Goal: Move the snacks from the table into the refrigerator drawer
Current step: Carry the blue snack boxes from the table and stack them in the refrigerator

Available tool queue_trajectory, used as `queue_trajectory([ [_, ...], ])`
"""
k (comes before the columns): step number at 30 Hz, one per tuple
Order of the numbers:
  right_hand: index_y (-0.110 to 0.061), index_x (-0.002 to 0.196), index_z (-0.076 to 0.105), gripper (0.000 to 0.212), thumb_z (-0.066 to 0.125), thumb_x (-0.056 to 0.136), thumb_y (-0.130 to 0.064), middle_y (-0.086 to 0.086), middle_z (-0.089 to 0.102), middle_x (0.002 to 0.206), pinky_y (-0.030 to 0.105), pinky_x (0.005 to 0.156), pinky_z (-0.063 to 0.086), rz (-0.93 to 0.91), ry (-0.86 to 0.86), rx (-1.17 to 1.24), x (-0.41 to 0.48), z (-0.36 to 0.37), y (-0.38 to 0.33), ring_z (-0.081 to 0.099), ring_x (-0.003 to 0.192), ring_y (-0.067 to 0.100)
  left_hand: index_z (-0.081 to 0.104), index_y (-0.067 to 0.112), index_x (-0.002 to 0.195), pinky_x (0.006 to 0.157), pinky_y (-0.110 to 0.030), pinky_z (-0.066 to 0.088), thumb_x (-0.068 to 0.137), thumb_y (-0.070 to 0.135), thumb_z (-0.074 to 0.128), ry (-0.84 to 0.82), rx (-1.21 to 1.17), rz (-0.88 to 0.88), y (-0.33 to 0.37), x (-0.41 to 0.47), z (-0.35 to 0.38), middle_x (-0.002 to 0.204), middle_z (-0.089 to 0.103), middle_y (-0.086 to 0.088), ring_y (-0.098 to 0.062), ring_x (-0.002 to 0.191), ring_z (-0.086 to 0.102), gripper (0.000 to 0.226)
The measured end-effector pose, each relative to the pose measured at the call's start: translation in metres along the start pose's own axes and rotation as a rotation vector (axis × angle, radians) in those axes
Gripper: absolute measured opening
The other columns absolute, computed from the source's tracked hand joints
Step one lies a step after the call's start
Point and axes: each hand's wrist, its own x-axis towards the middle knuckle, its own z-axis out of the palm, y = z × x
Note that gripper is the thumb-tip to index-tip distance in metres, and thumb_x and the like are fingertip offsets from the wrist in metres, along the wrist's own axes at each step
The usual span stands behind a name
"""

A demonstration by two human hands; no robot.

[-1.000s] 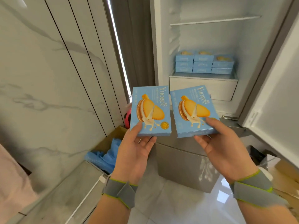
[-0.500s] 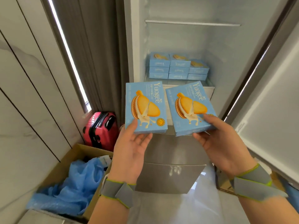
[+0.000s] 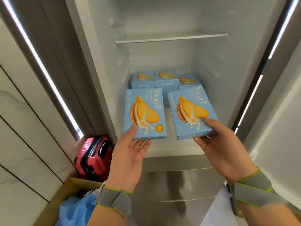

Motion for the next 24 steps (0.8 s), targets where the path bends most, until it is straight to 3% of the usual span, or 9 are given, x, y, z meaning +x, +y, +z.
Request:
queue_trajectory([
  [10,-0.011,0.132,0.068,0.039,0.070,0.094,-0.023,0.011,0.070,0.134,0.036,0.090,0.056,-0.024,-0.100,0.082,0.126,0.005,-0.055,0.069,0.105,0.020,0.063,0.016,0.137,0.096,-0.041,0.054,0.099,0.024,0.066,0.076,0.076,0.179,0.008,0.098,0.079,0.129,0.074,-0.010,-0.026,0.118,0.071,0.039],
  [15,-0.009,0.134,0.067,0.042,0.069,0.094,-0.022,0.004,0.075,0.116,0.032,0.087,0.056,-0.045,-0.082,0.087,0.164,0.012,-0.061,0.069,0.101,0.017,0.066,0.014,0.134,0.093,-0.039,0.056,0.098,0.026,0.067,0.139,0.089,0.191,0.011,0.135,0.085,0.125,0.075,-0.011,-0.025,0.112,0.073,0.037],
  [18,-0.010,0.131,0.068,0.038,0.069,0.094,-0.023,0.002,0.074,0.115,0.034,0.089,0.055,-0.058,-0.063,0.075,0.183,0.016,-0.063,0.069,0.104,0.017,0.068,0.014,0.130,0.089,-0.037,0.058,0.098,0.026,0.068,0.167,0.082,0.182,0.016,0.162,0.086,0.123,0.076,-0.011,-0.023,0.107,0.075,0.034],
  [24,-0.017,0.121,0.068,0.026,0.069,0.095,-0.023,0.001,0.073,0.113,0.037,0.094,0.053,-0.107,-0.030,0.059,0.213,0.022,-0.068,0.069,0.104,0.018,0.068,0.014,0.131,0.096,-0.037,0.054,0.098,0.029,0.068,0.128,0.087,0.164,0.029,0.209,0.086,0.123,0.076,-0.009,-0.022,0.114,0.073,0.036],
])
